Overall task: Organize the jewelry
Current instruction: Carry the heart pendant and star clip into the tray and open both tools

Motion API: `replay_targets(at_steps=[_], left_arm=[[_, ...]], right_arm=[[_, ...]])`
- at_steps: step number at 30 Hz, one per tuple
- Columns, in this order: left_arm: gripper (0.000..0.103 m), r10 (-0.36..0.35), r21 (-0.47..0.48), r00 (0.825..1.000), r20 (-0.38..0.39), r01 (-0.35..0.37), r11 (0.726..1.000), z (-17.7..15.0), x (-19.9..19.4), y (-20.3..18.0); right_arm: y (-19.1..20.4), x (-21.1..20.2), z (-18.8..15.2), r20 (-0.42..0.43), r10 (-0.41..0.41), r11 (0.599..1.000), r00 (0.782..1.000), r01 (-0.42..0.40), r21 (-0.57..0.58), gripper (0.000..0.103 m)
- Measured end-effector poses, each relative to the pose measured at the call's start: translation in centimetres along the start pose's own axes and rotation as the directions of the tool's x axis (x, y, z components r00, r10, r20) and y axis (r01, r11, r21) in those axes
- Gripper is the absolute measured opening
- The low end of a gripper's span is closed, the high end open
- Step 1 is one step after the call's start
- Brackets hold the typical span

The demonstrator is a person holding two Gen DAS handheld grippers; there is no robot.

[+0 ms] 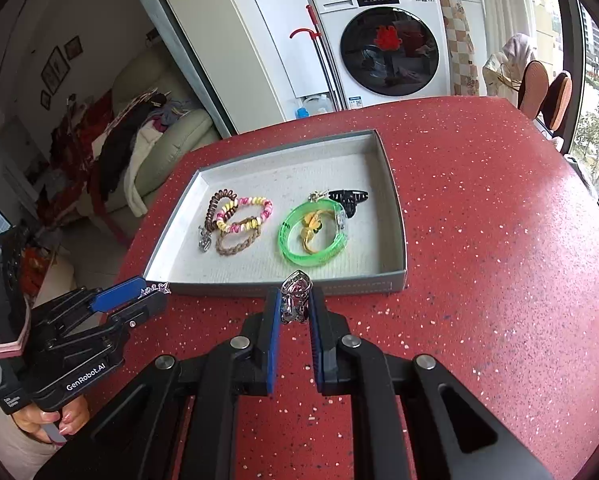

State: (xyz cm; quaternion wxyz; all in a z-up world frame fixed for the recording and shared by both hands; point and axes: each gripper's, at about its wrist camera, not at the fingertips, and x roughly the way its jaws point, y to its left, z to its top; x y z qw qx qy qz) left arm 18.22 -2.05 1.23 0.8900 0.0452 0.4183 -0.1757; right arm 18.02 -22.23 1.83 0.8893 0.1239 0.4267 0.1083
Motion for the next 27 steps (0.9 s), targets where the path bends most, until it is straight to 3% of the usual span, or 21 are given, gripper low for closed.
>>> replay_targets(at_steps=[18, 27], left_arm=[[0.056, 0.057, -0.069, 0.998, 0.000, -0.057, 0.996, 6.0, 4.6, 1.8], [0.056, 0.120, -0.089, 0.992, -0.029, -0.122, 0.989, 6.5, 7.5, 2.7]], right_arm=[[-1.0, 5.5, 6.0, -0.012, 0.028, 0.998, 1.000, -0.027, 0.050, 0.015], [-0.9, 8.4, 6.7, -0.030, 0.002, 0.999, 1.000, -0.002, 0.032, 0.015]])
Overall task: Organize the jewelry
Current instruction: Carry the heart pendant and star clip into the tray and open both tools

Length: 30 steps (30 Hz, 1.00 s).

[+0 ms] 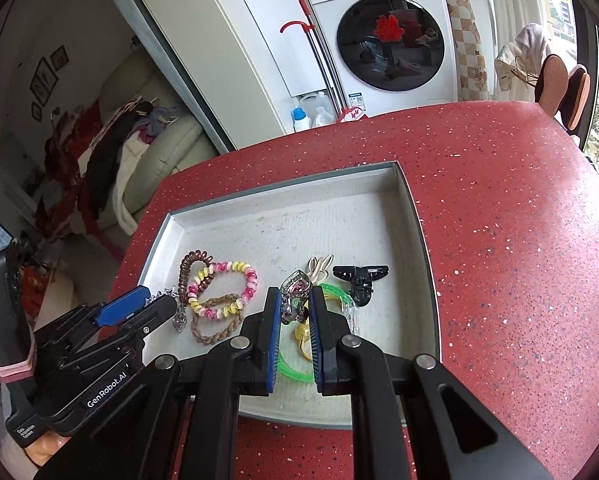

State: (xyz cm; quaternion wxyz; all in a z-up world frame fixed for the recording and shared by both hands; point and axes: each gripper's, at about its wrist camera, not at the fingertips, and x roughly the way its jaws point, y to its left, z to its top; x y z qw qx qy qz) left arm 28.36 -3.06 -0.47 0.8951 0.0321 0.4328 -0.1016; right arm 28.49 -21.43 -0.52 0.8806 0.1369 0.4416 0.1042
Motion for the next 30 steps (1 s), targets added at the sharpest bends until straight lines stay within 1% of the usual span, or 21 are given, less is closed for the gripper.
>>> replay_targets(at_steps=[10, 20, 26, 28, 29, 30], left_arm=[[0.056, 0.031, -0.004, 0.999, -0.031, -0.031, 1.000, -0.7, 2.1, 0.1], [0.056, 0.069, 0.007, 0.997, -0.035, -0.068, 0.998, -1.5, 2.9, -0.1], [0.056, 0.090, 0.024, 0.995, -0.034, -0.090, 0.996, -1.6, 3.1, -0.5], [0.057, 0.089, 0.018, 0.996, -0.030, -0.088, 0.996, -1.6, 2.9, -0.3], [0.064, 0.092, 0.017, 0.995, -0.026, -0.092, 0.996, -1.6, 2.8, -0.3], [0.069, 0.099, 0.015, 0.995, -0.017, -0.099, 0.995, -1.7, 2.5, -0.3]], right_arm=[[-0.1, 1.7, -0.6, -0.018, -0.034, 0.999, 0.999, 0.034, -0.023, 0.015], [0.1, 3.1, -1.5, -0.034, -0.078, 0.995, 0.996, 0.076, -0.059, 0.015], [-0.4, 3.3, -1.8, -0.053, -0.071, 0.996, 0.996, 0.068, -0.050, 0.016], [-0.4, 3.1, -1.8, -0.050, -0.064, 0.997, 0.997, 0.061, -0.048, 0.020], [-0.4, 2.9, -1.8, -0.047, -0.061, 0.997, 0.997, 0.059, -0.046, 0.025], [-0.4, 2.7, -1.7, -0.041, -0.058, 0.997, 0.998, 0.056, -0.044, 0.033]])
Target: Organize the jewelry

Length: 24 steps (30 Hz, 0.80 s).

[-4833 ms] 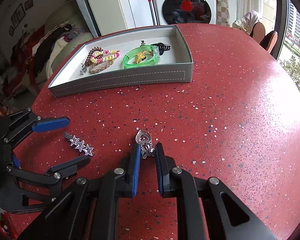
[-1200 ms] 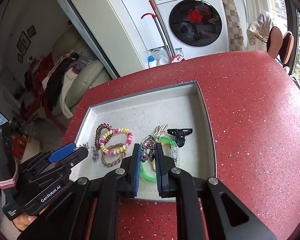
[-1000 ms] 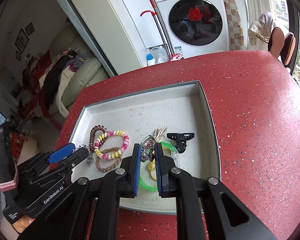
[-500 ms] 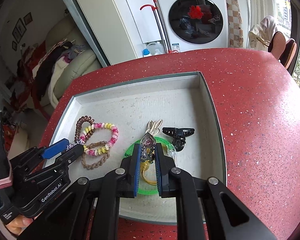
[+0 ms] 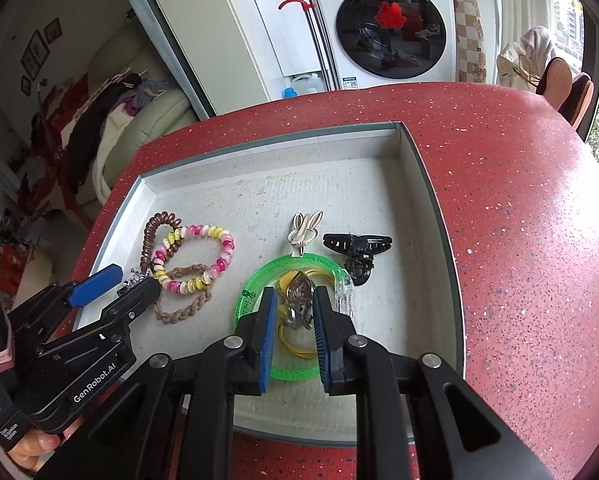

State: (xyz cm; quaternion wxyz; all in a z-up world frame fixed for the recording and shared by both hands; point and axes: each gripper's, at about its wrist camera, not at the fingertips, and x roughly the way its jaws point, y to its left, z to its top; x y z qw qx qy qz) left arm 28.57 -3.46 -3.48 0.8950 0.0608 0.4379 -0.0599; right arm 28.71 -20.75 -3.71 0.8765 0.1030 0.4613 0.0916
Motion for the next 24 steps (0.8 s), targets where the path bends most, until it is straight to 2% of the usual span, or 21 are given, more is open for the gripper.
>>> replay_targets(at_steps=[2, 5, 9, 14, 17, 19, 22, 24], left_arm=[[0.069, 0.009, -0.002, 1.000, 0.018, -0.009, 1.000, 0.0, -0.5, 0.1], [0.069, 0.006, -0.007, 1.000, 0.018, -0.006, 1.000, 0.0, -0.9, 0.1], [0.069, 0.006, -0.020, 1.000, 0.029, -0.005, 1.000, -0.1, -1.7, 0.3], [0.069, 0.001, -0.033, 0.999, 0.051, 0.000, 0.999, -0.4, -3.0, 0.5], [0.103, 0.007, -0.047, 0.997, 0.072, -0.004, 0.999, -0.8, -3.9, 0.6], [0.103, 0.024, -0.053, 0.994, 0.106, -0.018, 0.998, -1.3, -4.8, 0.6], [0.103, 0.009, -0.064, 0.995, 0.100, -0.002, 0.998, -1.7, -5.4, 0.8], [0.103, 0.016, -0.071, 0.995, 0.103, -0.008, 0.997, -2.1, -5.7, 0.9]], right_arm=[[0.1, -0.4, 0.0, 0.011, 0.010, 1.000, 1.000, -0.010, 0.001, 0.042], [0.2, -0.9, -0.2, 0.022, 0.015, 1.000, 1.000, -0.015, 0.005, 0.043], [0.5, -1.7, -0.4, 0.041, 0.016, 1.000, 0.999, -0.017, 0.012, 0.051], [0.8, -2.9, -1.0, 0.067, 0.003, 1.000, 0.998, -0.004, 0.014, 0.054], [1.1, -3.7, -1.7, 0.086, -0.015, 1.000, 0.996, 0.015, -0.001, 0.056], [1.3, -4.2, -2.3, 0.103, -0.034, 0.999, 0.994, 0.036, -0.014, 0.058], [1.5, -5.0, -3.3, 0.136, -0.067, 0.997, 0.988, 0.071, -0.024, 0.059], [1.4, -5.5, -4.0, 0.159, -0.090, 0.995, 0.983, 0.095, -0.027, 0.068]])
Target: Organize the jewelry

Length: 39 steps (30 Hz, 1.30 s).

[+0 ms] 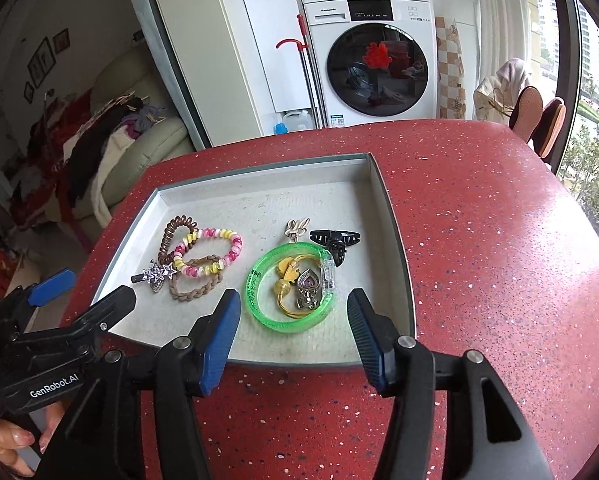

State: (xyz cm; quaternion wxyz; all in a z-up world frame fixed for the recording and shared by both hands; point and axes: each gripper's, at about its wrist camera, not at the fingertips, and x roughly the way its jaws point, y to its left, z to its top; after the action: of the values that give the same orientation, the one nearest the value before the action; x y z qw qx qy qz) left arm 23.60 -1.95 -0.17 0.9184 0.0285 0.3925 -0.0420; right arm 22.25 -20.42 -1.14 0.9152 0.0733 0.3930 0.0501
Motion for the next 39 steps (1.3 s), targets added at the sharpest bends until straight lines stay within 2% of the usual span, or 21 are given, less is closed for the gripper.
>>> replay_targets(at_steps=[4, 6, 13, 14, 16, 20, 39], left_arm=[[0.103, 0.005, -0.018, 1.000, 0.004, -0.005, 1.000, -0.8, -0.6, 0.1], [0.103, 0.013, -0.026, 1.000, 0.014, -0.013, 1.000, -1.3, -1.0, 0.0], [0.103, 0.040, -0.058, 0.999, 0.030, -0.038, 0.998, -2.7, -2.0, 0.0], [0.103, 0.046, -0.061, 0.998, 0.035, -0.044, 0.997, -2.9, -2.1, 0.0], [0.103, 0.063, -0.073, 0.997, 0.042, -0.059, 0.996, -3.3, -2.3, 0.2], [0.103, 0.107, -0.080, 0.992, 0.060, -0.102, 0.992, -4.1, -2.7, 0.3], [0.103, 0.139, -0.078, 0.988, 0.065, -0.133, 0.988, -5.1, -3.2, 0.5]], right_arm=[[0.2, -1.0, -1.0, 0.048, -0.046, 0.999, 0.998, 0.047, -0.023, 0.073], [0.3, -1.4, -1.4, 0.066, -0.063, 0.997, 0.996, 0.066, -0.035, 0.082], [0.6, -2.0, -2.7, 0.095, -0.092, 0.994, 0.991, 0.098, -0.056, 0.085], [0.5, -2.1, -2.8, 0.100, -0.091, 0.994, 0.991, 0.097, -0.052, 0.089], [0.4, -2.5, -3.1, 0.124, -0.089, 0.995, 0.988, 0.095, -0.042, 0.103], [0.6, -3.4, -3.4, 0.166, -0.088, 0.995, 0.982, 0.096, -0.041, 0.103], [0.7, -4.2, -3.7, 0.162, -0.097, 0.994, 0.982, 0.105, -0.040, 0.103]])
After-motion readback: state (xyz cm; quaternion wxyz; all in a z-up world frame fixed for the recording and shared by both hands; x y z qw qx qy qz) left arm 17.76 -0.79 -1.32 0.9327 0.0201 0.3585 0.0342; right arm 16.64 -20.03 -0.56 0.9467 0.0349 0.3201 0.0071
